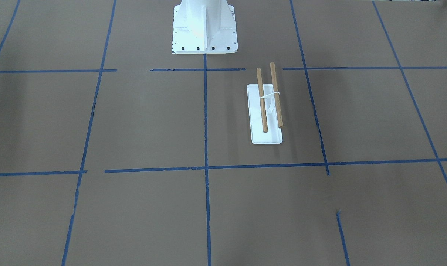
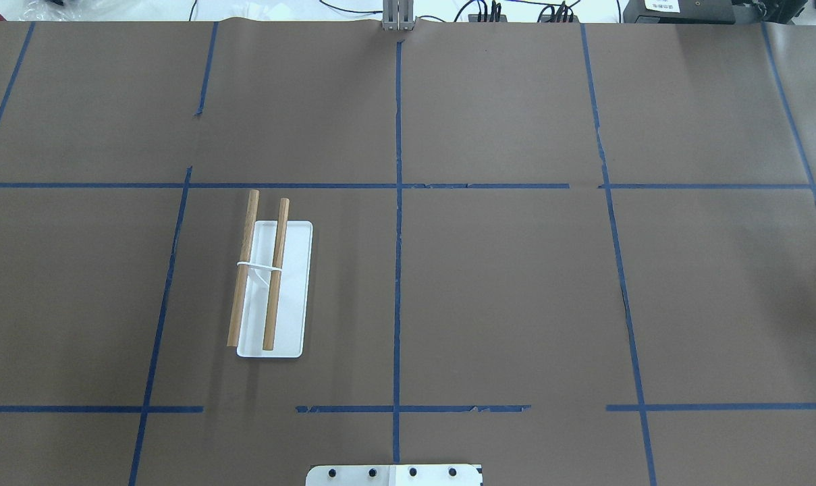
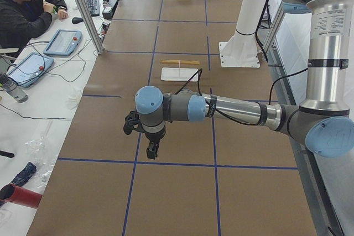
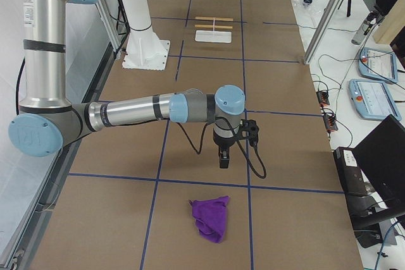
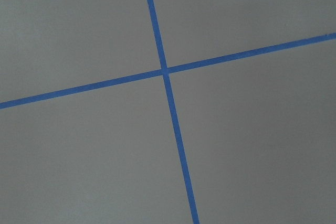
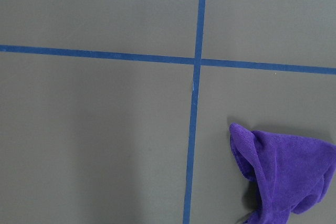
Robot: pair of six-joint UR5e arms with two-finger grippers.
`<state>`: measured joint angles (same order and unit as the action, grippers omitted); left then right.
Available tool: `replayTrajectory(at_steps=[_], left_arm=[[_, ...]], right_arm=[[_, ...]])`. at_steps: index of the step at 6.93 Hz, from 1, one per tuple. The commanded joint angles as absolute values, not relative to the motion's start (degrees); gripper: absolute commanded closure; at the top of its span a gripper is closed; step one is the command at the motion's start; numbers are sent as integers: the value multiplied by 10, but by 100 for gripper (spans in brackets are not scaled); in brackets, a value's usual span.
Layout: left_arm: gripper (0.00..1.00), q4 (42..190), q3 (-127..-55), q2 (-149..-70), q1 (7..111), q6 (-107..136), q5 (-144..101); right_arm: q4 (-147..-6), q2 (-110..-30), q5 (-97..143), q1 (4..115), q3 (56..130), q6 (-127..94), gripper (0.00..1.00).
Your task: Hang towel on rack
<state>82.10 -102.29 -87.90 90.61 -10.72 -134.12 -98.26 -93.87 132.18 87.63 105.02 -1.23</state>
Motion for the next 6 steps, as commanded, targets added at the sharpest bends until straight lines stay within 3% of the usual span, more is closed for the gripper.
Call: replayTrajectory(at_steps=[1,6], left_arm=[[0,954,-1033,-946,902,-105,-1347],[0,956,-1033,-942,902,-105,-1347]], right_arm=[[-756,-1047,1212,806,1012,72,10],[-753,-1023,1257,804,1000,57,0]])
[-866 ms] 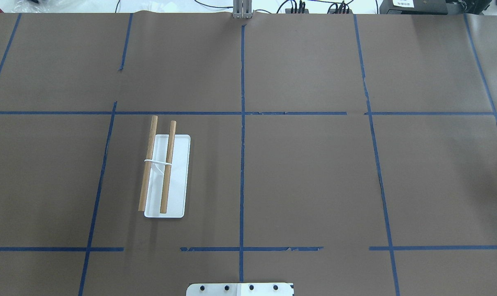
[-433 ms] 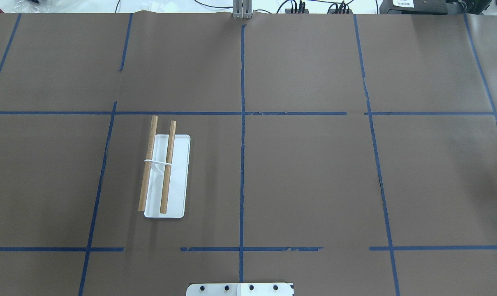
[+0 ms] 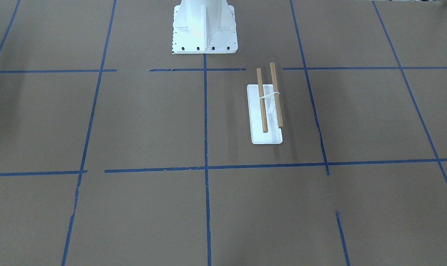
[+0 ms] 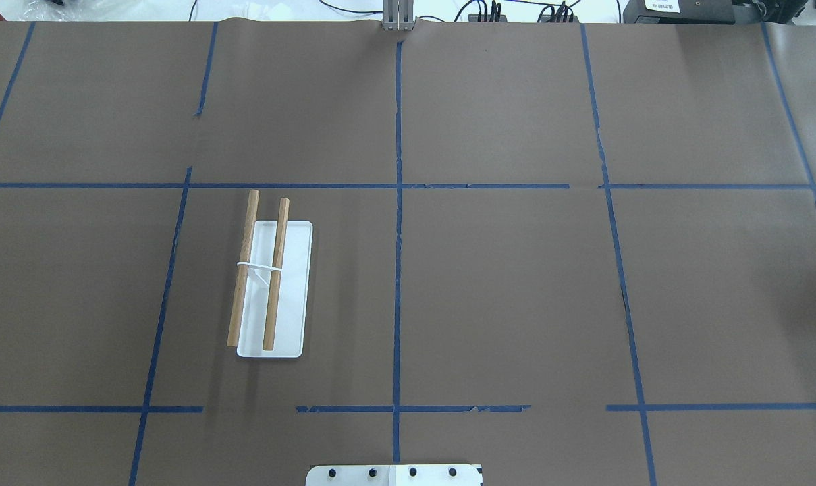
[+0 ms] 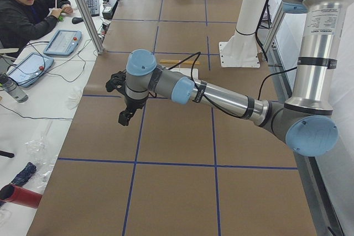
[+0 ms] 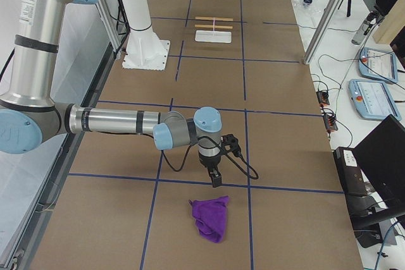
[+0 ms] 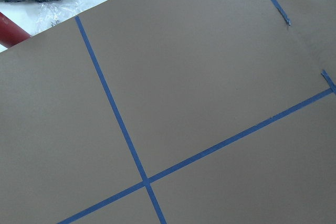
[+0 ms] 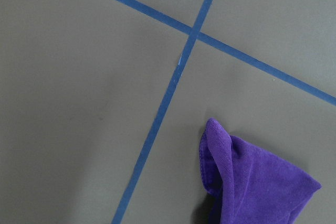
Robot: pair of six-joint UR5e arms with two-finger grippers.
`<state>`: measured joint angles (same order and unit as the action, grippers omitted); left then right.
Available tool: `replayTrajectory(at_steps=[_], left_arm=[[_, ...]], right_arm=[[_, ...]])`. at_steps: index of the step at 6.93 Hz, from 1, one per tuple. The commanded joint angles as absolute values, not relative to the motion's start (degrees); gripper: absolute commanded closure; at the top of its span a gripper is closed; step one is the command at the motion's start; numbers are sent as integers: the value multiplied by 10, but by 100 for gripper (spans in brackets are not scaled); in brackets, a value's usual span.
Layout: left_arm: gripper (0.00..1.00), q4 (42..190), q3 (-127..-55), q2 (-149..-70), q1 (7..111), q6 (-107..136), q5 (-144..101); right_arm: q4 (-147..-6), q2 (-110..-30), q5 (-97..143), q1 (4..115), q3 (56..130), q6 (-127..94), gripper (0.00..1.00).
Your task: Hang towel on rack
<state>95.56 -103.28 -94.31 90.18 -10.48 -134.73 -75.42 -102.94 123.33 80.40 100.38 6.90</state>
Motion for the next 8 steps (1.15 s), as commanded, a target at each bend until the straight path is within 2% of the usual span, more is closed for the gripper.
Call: replayTrajectory(at_steps=[1,3,4,5,6,7,8], left_arm=[[0,956,-1032,-942,902,-105,-1347],[0,956,-1033,-943,902,-105,-1347],[0,956,-1034,-943,902,-105,-1347],[0,956,-1034,-943,902,-105,-1347],[0,957,-1034,-944,902,-105,-1347],[0,957,-1034,-944,902,-105,-1347],[0,957,-1034,-944,902,-105,-1347]], right_arm=[[-751,-1023,1254,804,984,55,0],[-701,-1024,1210,802,936,59,1],[-606,-1023,1204,775,859,56,3],[-559,-1022,1202,763,825,55,11],[-559,-1023,1204,761,824,56,19],[-559,-1025,1202,757,824,61,30],[-559,-1028,1182,747,824,64,67]])
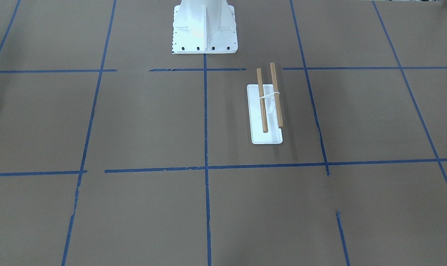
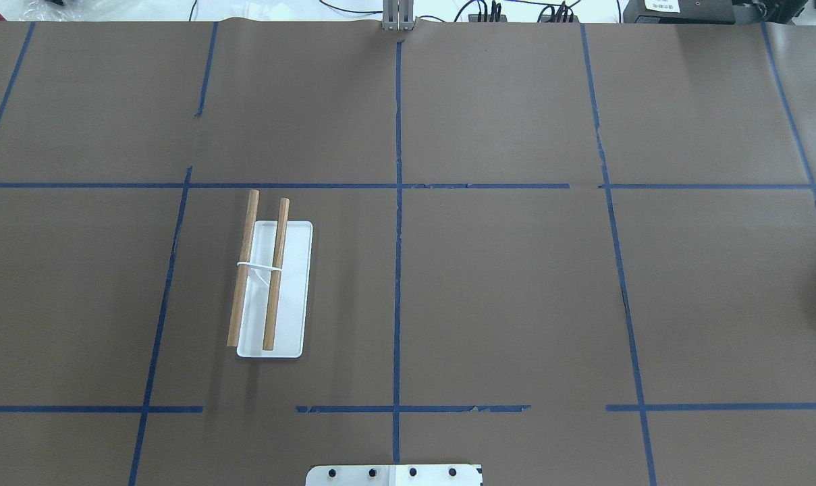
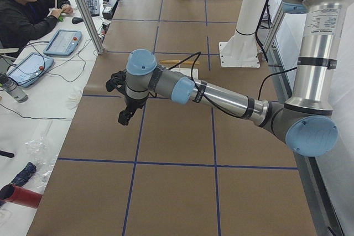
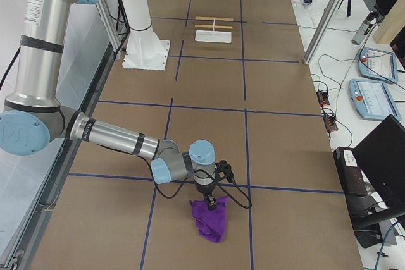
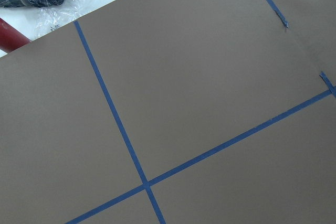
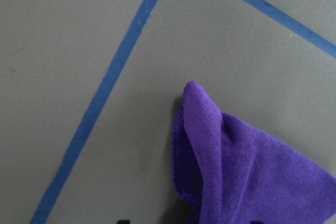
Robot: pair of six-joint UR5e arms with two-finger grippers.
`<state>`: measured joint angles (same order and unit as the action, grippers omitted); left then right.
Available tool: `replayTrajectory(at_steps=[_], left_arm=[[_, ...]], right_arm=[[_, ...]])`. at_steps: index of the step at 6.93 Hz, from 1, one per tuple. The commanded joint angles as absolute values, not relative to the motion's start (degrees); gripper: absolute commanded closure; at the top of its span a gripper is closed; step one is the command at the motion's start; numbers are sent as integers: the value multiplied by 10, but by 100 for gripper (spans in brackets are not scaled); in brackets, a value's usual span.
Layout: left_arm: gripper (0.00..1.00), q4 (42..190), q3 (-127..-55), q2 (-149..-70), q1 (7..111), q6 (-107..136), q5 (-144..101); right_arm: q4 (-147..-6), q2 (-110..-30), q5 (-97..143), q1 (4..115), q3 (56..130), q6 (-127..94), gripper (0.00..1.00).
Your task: Hang towel on rack
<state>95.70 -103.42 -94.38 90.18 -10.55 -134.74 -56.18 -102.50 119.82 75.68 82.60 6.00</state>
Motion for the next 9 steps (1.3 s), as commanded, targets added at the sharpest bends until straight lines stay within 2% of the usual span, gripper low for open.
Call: replayTrajectory(at_steps=[1,3,5,7,9], left_arm=[[0,957,-1034,-944,902,-105,-1347],[0,957,-1034,-944,902,-105,-1348],[0,977,-1032,-943,902,-105,-1348],[0,995,-1035,-943,902,-105,-1350],[0,1050,-1040,-950,899,-69,-1349]], right_arm=[[-559,-1027,1173,744,824,73,100],[-561,-1021,1182,750,831,124,100],[-635,-1009,1193,762,911,135,100],[-776,-933,1194,767,1003,128,100],[-780,-857,1258,762,1026,116,100]])
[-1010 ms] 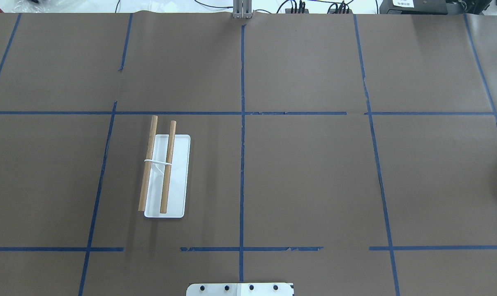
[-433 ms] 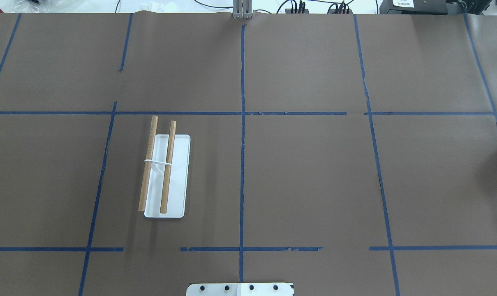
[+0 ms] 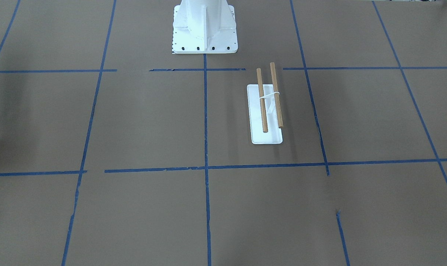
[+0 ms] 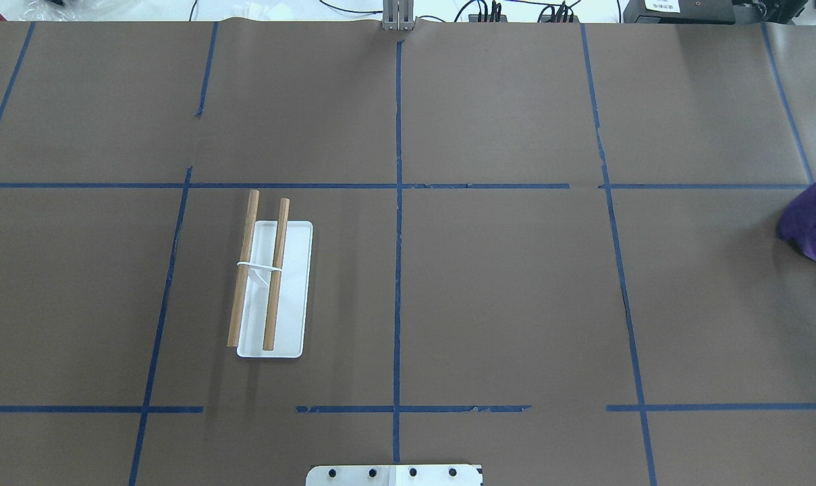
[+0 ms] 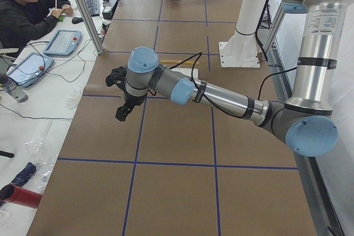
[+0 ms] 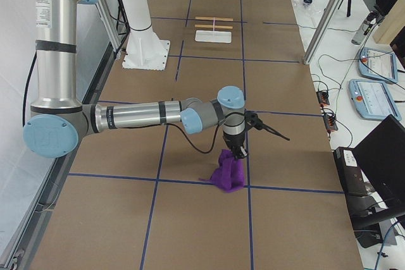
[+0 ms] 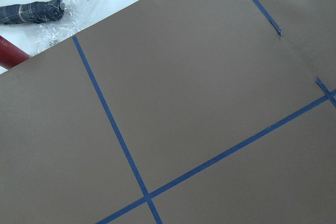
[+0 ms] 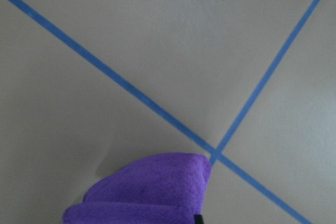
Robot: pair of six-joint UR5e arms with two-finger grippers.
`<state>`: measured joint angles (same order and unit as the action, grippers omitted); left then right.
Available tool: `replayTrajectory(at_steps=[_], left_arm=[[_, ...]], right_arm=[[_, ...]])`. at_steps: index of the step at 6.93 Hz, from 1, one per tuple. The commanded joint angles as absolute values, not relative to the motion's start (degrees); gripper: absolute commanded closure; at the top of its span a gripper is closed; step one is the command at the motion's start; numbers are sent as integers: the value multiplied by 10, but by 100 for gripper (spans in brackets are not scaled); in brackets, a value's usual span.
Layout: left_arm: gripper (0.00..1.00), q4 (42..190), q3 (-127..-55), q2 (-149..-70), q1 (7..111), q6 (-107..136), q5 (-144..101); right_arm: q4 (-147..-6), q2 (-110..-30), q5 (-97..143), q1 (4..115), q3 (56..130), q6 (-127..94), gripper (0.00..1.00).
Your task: Hang towel on rack
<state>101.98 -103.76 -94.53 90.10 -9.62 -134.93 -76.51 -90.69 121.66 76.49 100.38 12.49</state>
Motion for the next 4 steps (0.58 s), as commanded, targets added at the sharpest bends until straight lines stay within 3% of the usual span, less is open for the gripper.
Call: replayTrajectory(at_steps=[1,4], left_arm=[[0,1044,-1043,-976,861,0,-1348],[0,1045,-1060,-1064,761,396,-1349]], right_arm=[[-784,-819,1306,760,1027,46,100],[-781,-727,1312,667,1065,-206,100]])
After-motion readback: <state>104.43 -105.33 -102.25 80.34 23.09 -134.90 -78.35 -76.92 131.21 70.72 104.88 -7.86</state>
